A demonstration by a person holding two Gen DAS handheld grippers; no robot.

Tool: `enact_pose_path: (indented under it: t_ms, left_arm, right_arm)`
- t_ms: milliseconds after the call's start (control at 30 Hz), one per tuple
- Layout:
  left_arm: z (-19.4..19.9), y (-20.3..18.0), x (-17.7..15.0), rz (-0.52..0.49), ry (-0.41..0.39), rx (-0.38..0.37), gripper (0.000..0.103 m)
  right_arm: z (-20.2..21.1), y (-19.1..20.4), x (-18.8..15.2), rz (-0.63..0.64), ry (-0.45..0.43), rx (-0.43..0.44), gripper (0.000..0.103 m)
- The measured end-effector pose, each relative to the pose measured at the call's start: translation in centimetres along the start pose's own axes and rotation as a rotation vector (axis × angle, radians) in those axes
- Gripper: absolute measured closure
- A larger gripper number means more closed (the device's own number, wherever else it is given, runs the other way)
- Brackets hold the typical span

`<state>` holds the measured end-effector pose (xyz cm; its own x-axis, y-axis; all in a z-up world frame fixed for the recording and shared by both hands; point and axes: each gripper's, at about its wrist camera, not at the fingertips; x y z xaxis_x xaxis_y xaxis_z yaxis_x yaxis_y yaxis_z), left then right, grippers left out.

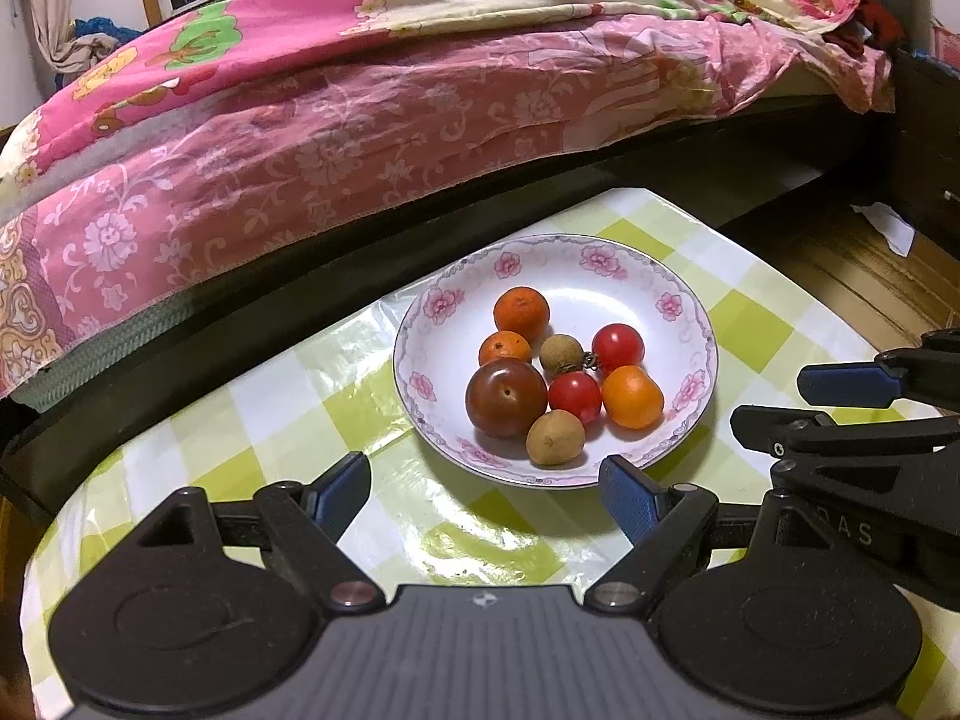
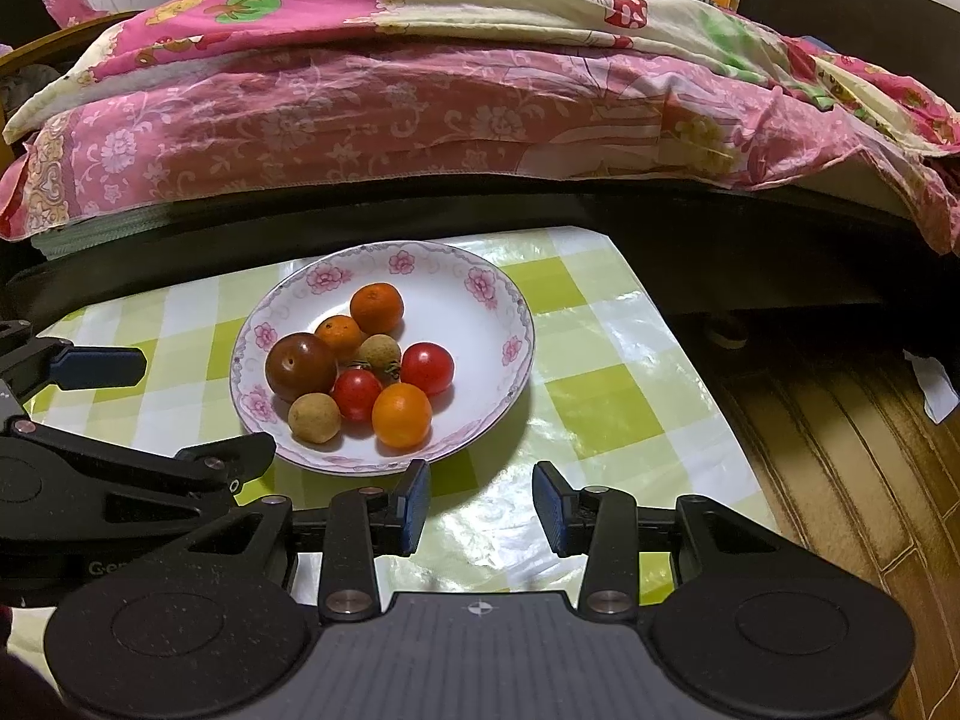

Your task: Organize fruits

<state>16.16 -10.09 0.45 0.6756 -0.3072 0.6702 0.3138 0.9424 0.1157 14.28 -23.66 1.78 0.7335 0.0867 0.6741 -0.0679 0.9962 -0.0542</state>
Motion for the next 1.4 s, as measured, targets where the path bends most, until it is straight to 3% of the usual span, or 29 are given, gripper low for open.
enact_pose_path:
  t_ms: [967,1400]
  left_arm:
    - [1.6,0.4,-0.4,-0.015,-0.026,0.022,0.012]
    - [3.3,1.3,-0.9,0.019,-0.054,0.047,0.006]
  right_arm:
    - [1.6,0.3,-0.4,-0.022,-0.031,-0.013,0.067]
    - [3.2,0.8,-1.5,-0.041,-0.04,-0.013,0.064]
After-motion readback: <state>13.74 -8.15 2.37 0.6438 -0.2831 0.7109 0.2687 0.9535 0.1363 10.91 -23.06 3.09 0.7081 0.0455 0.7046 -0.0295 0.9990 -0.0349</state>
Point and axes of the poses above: each gripper's, at about its wrist camera, not at the fingertips, and z roughly against the way its jaws point, y to its left, x to its top, and after that the axes turned 1 degree about x, right-handed
